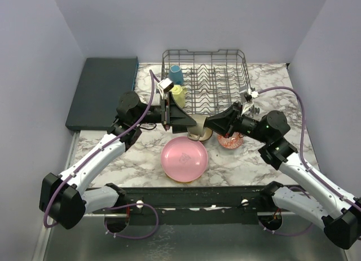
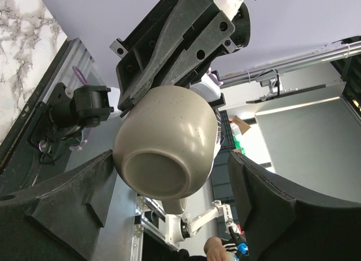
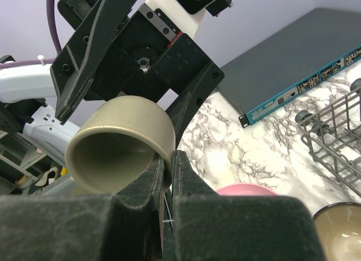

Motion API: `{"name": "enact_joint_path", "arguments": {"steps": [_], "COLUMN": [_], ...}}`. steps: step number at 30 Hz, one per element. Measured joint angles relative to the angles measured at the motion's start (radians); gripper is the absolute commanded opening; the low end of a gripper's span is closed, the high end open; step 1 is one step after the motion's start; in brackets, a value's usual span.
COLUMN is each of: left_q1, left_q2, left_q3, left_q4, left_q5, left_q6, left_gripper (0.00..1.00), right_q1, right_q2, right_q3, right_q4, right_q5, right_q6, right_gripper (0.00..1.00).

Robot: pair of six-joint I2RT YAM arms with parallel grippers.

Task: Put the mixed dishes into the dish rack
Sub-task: Turn the cup upside down in the dish rack.

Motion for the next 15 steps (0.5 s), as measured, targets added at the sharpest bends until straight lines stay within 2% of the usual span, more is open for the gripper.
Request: {"name": "enact_joint_path", "arguments": {"steps": [8, 13, 15], "left_q1": [0.000, 0.000, 0.001], "left_q2": [0.009, 0.013, 0.014], "left_q3": [0.000, 0.000, 0.000], "left_q4": [0.010, 0.012, 0.014], "left_q5": [0.006, 0.011, 0.013], "left_q6": [-0.004, -0.006, -0.007], "left_gripper": [0.75, 0.66, 0.57], "right_q1": [0.008, 0.008, 0.008], "right_q2": [0.016, 0.018, 0.019], "right_q3": [0.000, 0.000, 0.000], "right_q4": [0.020, 0.029, 0.031], "right_q5": [-0.008, -0.008, -0.008], "right_q6": [0.000, 0.000, 0.001], "right_gripper": [0.01, 0.01, 0.01]}}
